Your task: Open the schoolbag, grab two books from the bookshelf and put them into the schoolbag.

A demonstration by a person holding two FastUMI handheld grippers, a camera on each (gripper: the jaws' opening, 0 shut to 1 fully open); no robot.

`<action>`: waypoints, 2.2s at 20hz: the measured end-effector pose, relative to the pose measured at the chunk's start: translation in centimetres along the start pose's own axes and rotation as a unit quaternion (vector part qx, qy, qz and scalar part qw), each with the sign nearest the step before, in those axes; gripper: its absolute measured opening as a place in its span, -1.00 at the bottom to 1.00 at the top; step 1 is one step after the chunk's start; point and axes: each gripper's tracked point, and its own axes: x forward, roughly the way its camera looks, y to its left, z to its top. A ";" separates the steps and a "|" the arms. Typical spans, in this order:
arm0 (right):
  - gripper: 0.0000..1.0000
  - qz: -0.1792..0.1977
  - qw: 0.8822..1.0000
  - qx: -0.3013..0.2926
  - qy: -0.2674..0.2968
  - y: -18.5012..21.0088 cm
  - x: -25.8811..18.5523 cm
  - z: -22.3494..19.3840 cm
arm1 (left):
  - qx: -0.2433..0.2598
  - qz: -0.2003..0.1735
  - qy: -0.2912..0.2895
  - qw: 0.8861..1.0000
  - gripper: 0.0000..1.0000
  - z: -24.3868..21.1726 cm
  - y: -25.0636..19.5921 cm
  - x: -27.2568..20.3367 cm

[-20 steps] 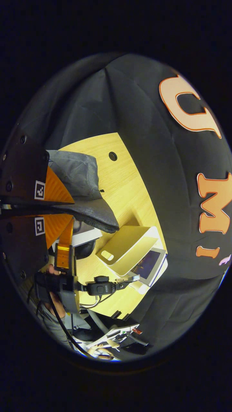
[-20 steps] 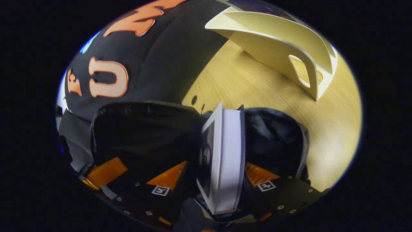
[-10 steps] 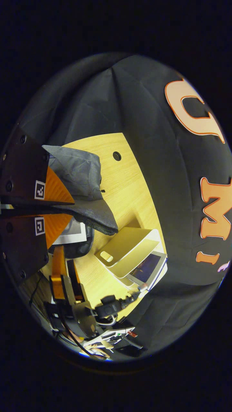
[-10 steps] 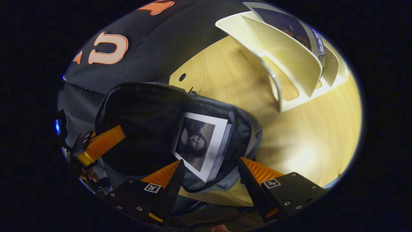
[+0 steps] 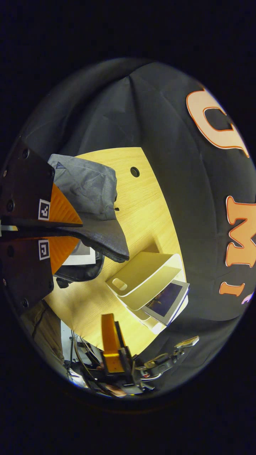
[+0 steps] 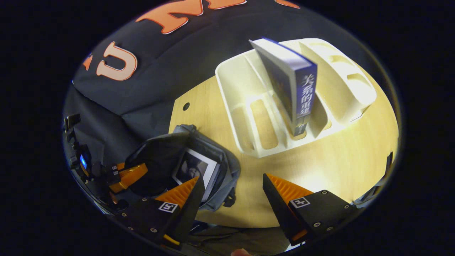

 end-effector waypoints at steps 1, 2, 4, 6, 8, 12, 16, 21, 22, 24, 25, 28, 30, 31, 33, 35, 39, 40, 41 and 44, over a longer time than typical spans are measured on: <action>0.97 -0.004 1.000 0.000 -0.003 -0.7 -0.6 1.1 | -0.003 0.002 0.002 1.000 -0.89 -0.1 -0.2 0.2; 0.96 -0.009 1.000 -0.002 -0.003 -1.2 -1.1 1.9 | -0.006 0.005 0.004 1.000 -0.89 0.0 -0.3 0.5; 0.97 -0.026 0.999 -0.019 -0.001 -2.4 -2.3 3.6 | -0.012 0.009 0.007 1.000 -0.89 -0.1 -0.6 0.7; 0.96 -0.039 0.999 -0.036 0.000 -3.3 -3.2 5.3 | -0.015 0.015 0.009 1.000 -0.89 0.0 -0.8 0.9; 0.97 -0.038 0.998 -0.043 -0.008 -3.1 -3.6 7.6 | -0.023 0.018 0.012 1.000 -0.89 0.1 -1.0 1.2; 0.95 -0.046 0.997 -0.056 -0.005 -3.8 -3.8 10.5 | -0.037 0.025 0.015 0.999 -0.88 0.0 -1.1 1.3; 0.96 -0.067 0.995 -0.075 0.017 -4.5 -3.5 12.1 | -0.047 0.032 0.019 0.998 -0.89 0.0 -1.2 1.3; 0.93 -0.076 0.993 -0.083 0.035 -5.2 -2.2 14.6 | -0.058 0.034 0.025 0.997 -0.89 0.0 -1.2 1.7; 0.92 -0.083 0.992 -0.086 0.040 -5.7 -1.4 15.2 | -0.060 0.034 0.027 0.997 -0.89 0.1 -1.2 1.9; 0.92 -0.098 0.989 -0.094 0.049 -6.8 0.3 15.7 | -0.061 0.038 0.031 0.997 -0.89 0.1 -1.1 2.1; 0.92 -0.107 0.988 -0.095 0.055 -7.3 1.1 15.8 | -0.061 0.040 0.032 0.997 -0.89 0.1 -1.1 2.1; 0.92 -0.117 0.984 -0.112 0.073 -8.1 2.8 16.0 | -0.063 0.041 0.033 0.997 -0.89 0.1 -1.2 2.2; 0.89 -0.127 0.981 -0.120 0.083 -8.6 3.4 15.9 | -0.066 0.041 0.037 0.996 -0.88 -0.2 -1.0 2.1; 0.87 -0.127 0.981 -0.120 0.086 -8.6 3.7 15.8 | -0.067 0.043 0.036 0.996 -0.89 -0.1 -1.0 2.2; 0.73 -0.138 0.978 -0.125 0.091 -8.9 3.9 15.9 | -0.067 0.046 0.036 0.996 -0.88 0.0 -1.1 2.1; 0.56 -0.143 0.978 -0.125 0.090 -8.8 4.5 16.0 | -0.060 0.052 0.036 0.996 -0.89 0.1 -0.9 2.1; -0.18 -0.160 0.975 -0.123 0.090 -9.5 4.5 16.1 | -0.068 0.054 0.036 0.996 -0.89 -0.3 -1.1 1.9; -0.19 -0.160 0.975 -0.123 0.092 -9.6 4.4 16.0 | -0.069 0.055 0.036 0.995 -0.89 -0.4 -1.2 1.9; -0.19 -0.161 0.975 -0.121 0.093 -9.7 4.2 16.0 | -0.068 0.056 0.036 0.995 -0.89 -0.5 -1.2 1.6; -0.21 -0.149 0.979 -0.116 0.083 -9.3 2.8 16.3 | -0.072 0.061 0.037 0.995 -0.88 -1.1 -1.1 1.5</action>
